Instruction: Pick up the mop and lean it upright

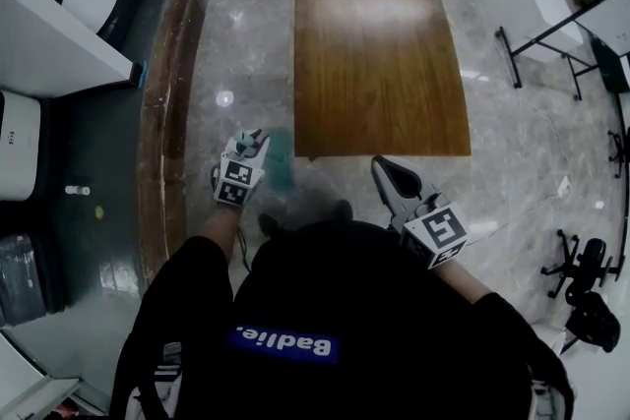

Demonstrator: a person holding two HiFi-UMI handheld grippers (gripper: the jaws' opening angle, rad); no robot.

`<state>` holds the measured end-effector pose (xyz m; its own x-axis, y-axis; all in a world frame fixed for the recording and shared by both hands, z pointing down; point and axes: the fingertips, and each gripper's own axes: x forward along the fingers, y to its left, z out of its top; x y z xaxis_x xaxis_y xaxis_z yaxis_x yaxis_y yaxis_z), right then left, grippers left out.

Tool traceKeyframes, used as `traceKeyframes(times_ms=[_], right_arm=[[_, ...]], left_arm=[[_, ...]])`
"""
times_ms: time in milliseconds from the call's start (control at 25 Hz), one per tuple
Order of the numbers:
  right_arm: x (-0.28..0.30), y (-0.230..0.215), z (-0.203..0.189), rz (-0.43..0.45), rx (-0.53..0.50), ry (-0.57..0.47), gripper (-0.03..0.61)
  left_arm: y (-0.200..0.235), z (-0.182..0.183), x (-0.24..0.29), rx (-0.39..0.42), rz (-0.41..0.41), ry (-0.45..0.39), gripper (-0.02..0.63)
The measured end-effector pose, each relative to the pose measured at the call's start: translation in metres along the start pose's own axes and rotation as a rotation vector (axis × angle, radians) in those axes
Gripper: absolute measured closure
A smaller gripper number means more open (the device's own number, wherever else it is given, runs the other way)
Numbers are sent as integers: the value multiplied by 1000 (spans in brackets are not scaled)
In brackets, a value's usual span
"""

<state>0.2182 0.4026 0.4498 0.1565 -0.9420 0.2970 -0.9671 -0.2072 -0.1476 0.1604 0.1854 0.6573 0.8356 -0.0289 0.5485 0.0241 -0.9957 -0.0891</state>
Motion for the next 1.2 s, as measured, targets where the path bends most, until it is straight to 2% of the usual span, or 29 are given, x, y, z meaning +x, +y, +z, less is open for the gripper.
traceKeyframes(times_ms=[400, 840, 1040, 1200], right_arm=[[31, 22, 10, 99, -20, -18, 572], [56, 40, 19, 170, -13, -37, 574], [67, 51, 22, 201, -16, -38, 574], [75, 62, 23, 226, -18, -40, 574]], left_arm=[[9, 18, -57, -40, 62, -81, 520], [10, 91, -141, -79, 132, -259, 522], [23, 107, -171, -131, 188, -302, 523], [26, 123, -193, -142, 198, -331, 523]])
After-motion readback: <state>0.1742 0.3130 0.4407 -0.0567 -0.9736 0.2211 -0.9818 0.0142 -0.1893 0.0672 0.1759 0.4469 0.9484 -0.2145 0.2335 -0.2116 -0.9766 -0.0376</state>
